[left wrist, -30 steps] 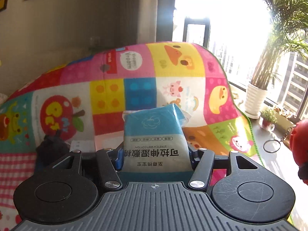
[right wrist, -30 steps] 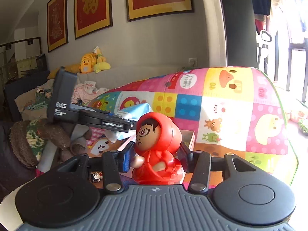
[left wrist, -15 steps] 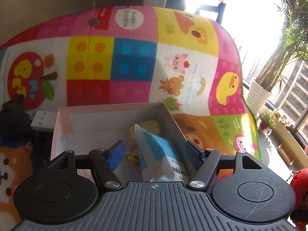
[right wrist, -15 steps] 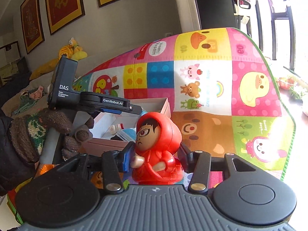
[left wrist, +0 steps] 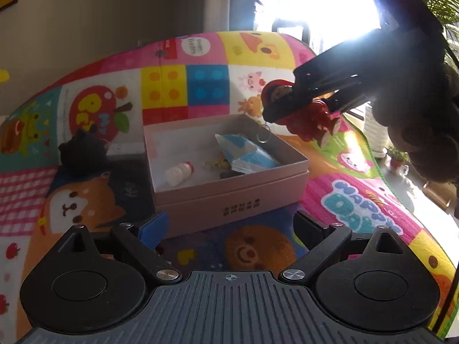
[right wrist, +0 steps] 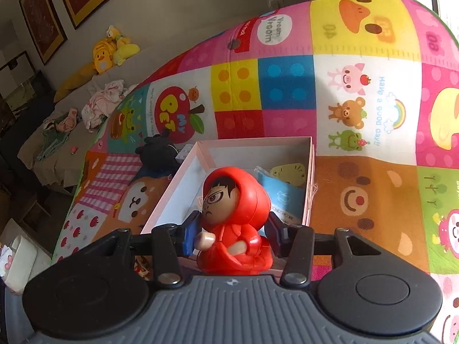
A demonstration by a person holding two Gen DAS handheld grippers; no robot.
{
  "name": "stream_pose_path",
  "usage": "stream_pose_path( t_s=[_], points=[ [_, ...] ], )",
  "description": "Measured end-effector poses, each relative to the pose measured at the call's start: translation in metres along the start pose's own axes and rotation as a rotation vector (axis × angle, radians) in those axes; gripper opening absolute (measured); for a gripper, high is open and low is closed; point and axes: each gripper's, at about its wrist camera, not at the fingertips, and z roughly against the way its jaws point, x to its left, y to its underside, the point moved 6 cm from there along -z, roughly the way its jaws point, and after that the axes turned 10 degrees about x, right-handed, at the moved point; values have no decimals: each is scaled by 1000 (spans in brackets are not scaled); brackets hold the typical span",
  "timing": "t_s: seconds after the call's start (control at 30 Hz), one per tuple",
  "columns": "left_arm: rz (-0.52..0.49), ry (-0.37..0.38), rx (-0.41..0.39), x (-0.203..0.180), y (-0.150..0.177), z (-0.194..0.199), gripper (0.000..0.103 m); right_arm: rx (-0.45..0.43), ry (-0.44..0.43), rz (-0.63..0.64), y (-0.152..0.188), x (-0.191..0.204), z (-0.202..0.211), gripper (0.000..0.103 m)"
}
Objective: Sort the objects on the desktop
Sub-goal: 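Lower the red doll into the pink box and open the right tool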
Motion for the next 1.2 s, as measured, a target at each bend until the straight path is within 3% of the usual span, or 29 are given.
stream_pose_path(
  t_s=[0.2,0.37,0.57,0.7,0.8,1.1,1.2],
  points=[
    [68,106,33,8,30,-4,97,135,78,-40,-22,3,-74,48],
    [106,122,29,19,35,-6,98,138,168,4,-30,12,-88,48],
    [140,133,19,24,35,-5,99,155,145,18,-63,37,-107,48],
    [138,124,10,27,35,2,99,173,249,57,-74,41,-140,48],
    [148,107,11,34,37,3,100,199,273,58,-76,35,-156,48],
    [137,109,-11,35,40,12,100,157,242,37,-73,27,-126,52],
    [113,81,-32,37,41,24,101,107,226,98,-58,42,-102,52]
  ],
)
